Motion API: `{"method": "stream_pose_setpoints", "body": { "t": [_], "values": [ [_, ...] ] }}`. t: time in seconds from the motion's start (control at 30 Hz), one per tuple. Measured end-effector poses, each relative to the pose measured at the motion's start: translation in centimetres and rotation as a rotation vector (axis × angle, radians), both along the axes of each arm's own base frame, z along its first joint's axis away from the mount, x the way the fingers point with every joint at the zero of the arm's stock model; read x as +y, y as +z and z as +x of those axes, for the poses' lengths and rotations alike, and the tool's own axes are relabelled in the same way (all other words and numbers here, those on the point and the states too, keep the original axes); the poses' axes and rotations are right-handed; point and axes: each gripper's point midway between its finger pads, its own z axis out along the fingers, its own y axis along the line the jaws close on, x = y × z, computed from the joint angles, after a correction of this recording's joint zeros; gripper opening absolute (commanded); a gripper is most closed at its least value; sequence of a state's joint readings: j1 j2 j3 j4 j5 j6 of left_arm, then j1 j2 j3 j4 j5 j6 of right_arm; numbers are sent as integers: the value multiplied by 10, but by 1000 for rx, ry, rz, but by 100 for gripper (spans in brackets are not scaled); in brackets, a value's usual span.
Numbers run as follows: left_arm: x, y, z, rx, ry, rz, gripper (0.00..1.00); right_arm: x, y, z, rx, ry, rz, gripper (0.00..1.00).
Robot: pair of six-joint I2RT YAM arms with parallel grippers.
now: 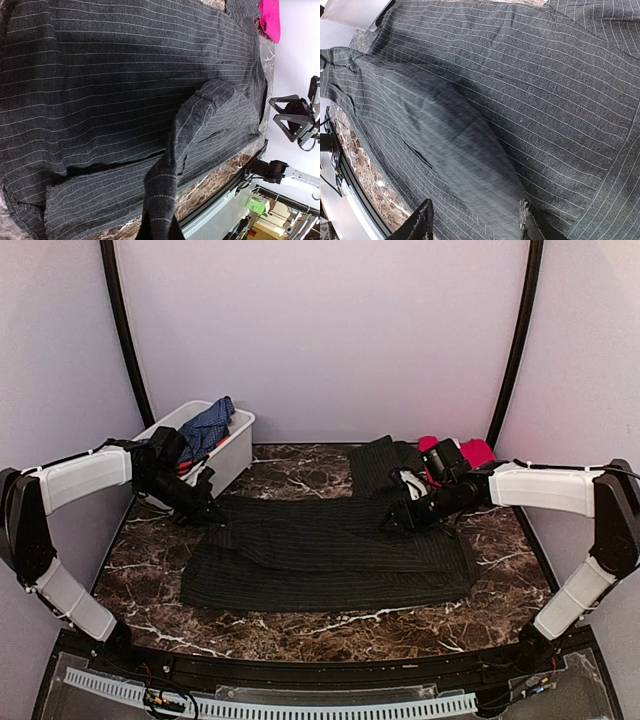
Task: Fold and stack the mixed laundry pile
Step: Adjust the 1/3-folded shirt at the center of the board.
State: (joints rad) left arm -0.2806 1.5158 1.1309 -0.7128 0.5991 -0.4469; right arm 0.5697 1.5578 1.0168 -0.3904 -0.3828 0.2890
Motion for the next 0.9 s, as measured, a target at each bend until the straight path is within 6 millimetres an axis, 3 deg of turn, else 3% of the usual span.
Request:
{"method": "stream_pose_setpoints", "body": {
  "t": [0.17,0.37,0.5,0.77,0.9],
  "values": [
    [15,2,5,26,43,-64,0,0,-2,0,2,4,-6,54],
    [27,-16,-2,99,66,-77,0,6,-9,-7,9,35,-22,54],
    [24,-22,-5,159,79,-134,0,16,-17,-18,-5,89,-60,54],
    [10,6,13,138,89,-250,0,47,-16,-52,-173,257,-155,39],
    [5,11,22,138,98,-287,0,53,-16,-51,-241,296,-183,36]
  ]
}}
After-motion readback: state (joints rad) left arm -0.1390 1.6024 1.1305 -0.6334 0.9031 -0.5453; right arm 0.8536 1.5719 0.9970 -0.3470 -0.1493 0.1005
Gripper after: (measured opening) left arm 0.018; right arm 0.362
